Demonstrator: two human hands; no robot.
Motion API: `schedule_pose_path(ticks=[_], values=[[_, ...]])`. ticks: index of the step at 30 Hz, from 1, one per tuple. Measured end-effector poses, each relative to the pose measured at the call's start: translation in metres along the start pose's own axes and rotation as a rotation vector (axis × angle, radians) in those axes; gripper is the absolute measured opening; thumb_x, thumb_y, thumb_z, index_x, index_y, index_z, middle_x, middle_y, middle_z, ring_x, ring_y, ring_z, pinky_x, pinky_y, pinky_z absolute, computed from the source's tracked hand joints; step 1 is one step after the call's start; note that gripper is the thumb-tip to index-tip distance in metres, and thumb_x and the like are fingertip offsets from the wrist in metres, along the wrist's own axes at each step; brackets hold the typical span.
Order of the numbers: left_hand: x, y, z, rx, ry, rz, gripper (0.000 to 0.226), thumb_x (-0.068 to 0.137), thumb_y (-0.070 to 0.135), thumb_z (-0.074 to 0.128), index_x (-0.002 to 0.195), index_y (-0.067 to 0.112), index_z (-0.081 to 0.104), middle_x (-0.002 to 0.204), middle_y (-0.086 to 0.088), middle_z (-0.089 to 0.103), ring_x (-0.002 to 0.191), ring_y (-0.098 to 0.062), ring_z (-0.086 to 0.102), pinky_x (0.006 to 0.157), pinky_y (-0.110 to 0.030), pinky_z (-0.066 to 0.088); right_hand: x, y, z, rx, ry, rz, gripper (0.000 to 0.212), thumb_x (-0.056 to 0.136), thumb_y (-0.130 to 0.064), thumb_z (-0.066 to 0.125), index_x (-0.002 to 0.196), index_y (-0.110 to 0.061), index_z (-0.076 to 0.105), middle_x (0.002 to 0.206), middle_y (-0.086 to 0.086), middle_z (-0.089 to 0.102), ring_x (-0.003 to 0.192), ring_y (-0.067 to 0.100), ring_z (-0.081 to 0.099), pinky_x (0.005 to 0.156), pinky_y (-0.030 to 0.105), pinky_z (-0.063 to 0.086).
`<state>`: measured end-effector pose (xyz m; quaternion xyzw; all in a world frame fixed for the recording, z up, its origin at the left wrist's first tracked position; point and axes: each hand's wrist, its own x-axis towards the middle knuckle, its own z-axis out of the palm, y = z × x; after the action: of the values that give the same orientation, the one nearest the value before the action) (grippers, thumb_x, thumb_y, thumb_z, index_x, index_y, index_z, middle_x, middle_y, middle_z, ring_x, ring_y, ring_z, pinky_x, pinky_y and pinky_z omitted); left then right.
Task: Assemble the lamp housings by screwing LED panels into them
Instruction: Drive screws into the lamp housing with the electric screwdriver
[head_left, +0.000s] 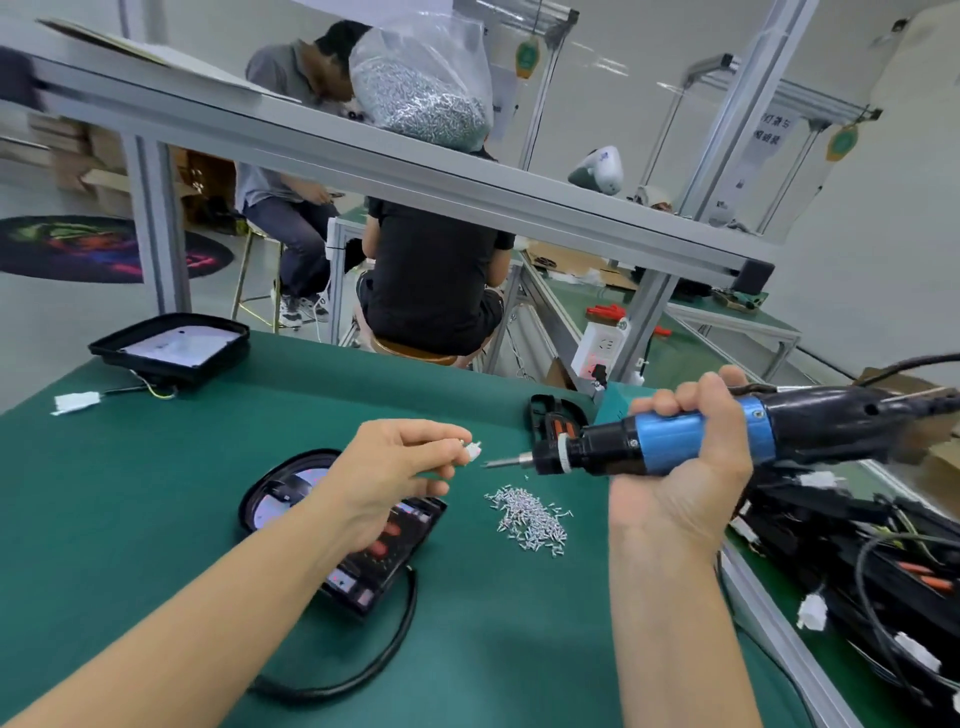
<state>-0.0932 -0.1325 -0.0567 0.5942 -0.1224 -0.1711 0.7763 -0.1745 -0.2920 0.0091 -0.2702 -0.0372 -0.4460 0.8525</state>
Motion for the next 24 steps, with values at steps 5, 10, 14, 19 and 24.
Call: schedule_pose_path(ticks=[5,10,14,19,24], values=[[-0.011,0.0,-0.035,-0.018,0.03,-0.003,0.011,0.086,0.002,0.063,0.087,0.006,0.073,0.07,-0.005,0.068,0.056,-0.007,0.055,0.051,-0.02,0.049,-0.006,0.026,0.021,0.038,-0.028,0.047,0.019,0.089,-0.003,0.054,0.089,-0.022,0.055,0.059,-0.008,0.049,0.051,0.006,0.047,0.059,0.018,0.044],[-0.017,0.0,-0.054,-0.038,0.038,0.001,0.014,0.085,0.003,0.065,0.08,0.009,0.076,0.071,-0.007,0.068,0.058,-0.007,0.056,0.05,-0.019,0.048,-0.012,0.045,0.034,0.042,-0.064,0.082,0.019,0.088,-0.003,0.054,0.086,-0.022,0.055,0.057,-0.009,0.049,0.049,0.005,0.048,0.057,0.018,0.045],[-0.02,0.0,-0.062,-0.043,0.032,0.005,0.017,0.085,0.004,0.065,0.077,0.012,0.078,0.071,-0.006,0.068,0.057,-0.008,0.056,0.051,-0.02,0.049,-0.016,0.053,0.04,0.032,-0.072,0.103,0.02,0.089,-0.003,0.054,0.086,-0.022,0.055,0.057,-0.009,0.05,0.049,0.005,0.048,0.057,0.018,0.046],[-0.021,0.0,-0.065,-0.072,0.033,0.013,0.017,0.086,0.004,0.064,0.078,0.011,0.077,0.07,-0.005,0.068,0.057,-0.008,0.056,0.051,-0.02,0.049,-0.02,0.062,0.043,-0.005,-0.091,0.091,0.02,0.09,-0.001,0.053,0.087,-0.021,0.056,0.057,-0.008,0.049,0.049,0.006,0.049,0.057,0.019,0.047],[-0.02,-0.002,-0.069,-0.136,0.054,0.015,0.015,0.085,0.004,0.064,0.08,0.01,0.076,0.069,-0.006,0.068,0.057,-0.007,0.056,0.05,-0.019,0.049,-0.022,0.072,0.045,-0.011,-0.096,0.102,0.021,0.09,-0.002,0.053,0.088,-0.022,0.057,0.058,-0.008,0.05,0.05,0.006,0.049,0.057,0.02,0.047]])
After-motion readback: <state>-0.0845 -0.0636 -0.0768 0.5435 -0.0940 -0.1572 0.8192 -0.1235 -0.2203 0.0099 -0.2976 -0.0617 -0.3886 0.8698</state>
